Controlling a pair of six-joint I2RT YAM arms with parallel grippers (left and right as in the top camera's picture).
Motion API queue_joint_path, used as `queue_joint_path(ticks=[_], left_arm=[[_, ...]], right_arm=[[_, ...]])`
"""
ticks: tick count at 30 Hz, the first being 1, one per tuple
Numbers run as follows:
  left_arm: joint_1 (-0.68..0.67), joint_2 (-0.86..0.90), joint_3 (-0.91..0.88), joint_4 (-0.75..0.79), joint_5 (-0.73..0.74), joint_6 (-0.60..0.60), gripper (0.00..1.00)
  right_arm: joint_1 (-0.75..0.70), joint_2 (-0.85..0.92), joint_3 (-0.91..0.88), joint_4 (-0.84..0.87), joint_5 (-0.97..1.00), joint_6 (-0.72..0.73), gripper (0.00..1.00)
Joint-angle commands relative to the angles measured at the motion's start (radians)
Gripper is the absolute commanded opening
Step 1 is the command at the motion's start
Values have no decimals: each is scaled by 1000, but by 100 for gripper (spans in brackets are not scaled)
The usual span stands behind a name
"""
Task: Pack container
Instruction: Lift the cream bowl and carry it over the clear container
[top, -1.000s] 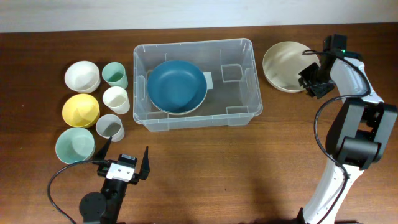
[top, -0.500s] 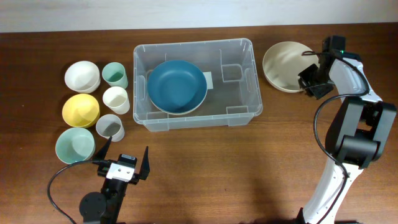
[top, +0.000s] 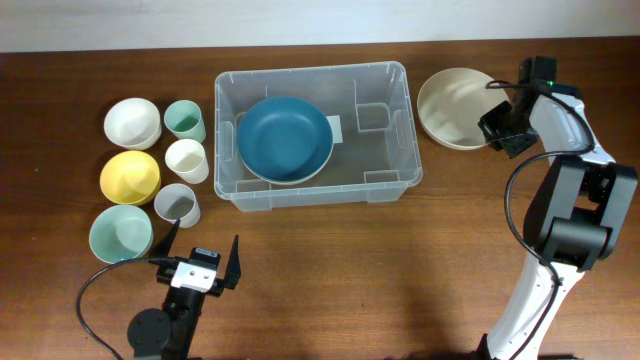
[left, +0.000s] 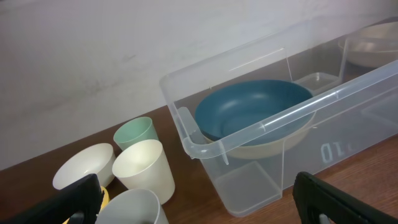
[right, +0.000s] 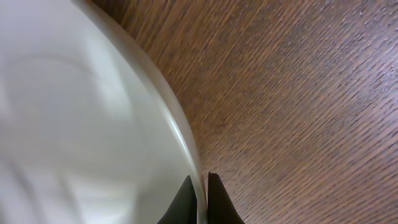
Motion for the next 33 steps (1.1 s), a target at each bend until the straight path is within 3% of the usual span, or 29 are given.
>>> queue_joint_path(ticks=[1, 11, 18, 27, 33], left_arm=[[7, -3, -7, 0, 15, -11, 100], [7, -3, -7, 0, 15, -11, 100], [7, -3, -7, 0, 15, -11, 100], [7, -3, -7, 0, 15, -11, 100], [7, -3, -7, 0, 15, -11, 100]], right_arm=[[-31, -30, 1, 2, 8, 5, 4], [-117, -221, 85, -26, -50, 3, 4], [-88, -410, 103, -23, -170, -50, 4], [121, -533, 103, -27, -351, -149, 4], [346, -509, 97, -27, -311, -204, 4]])
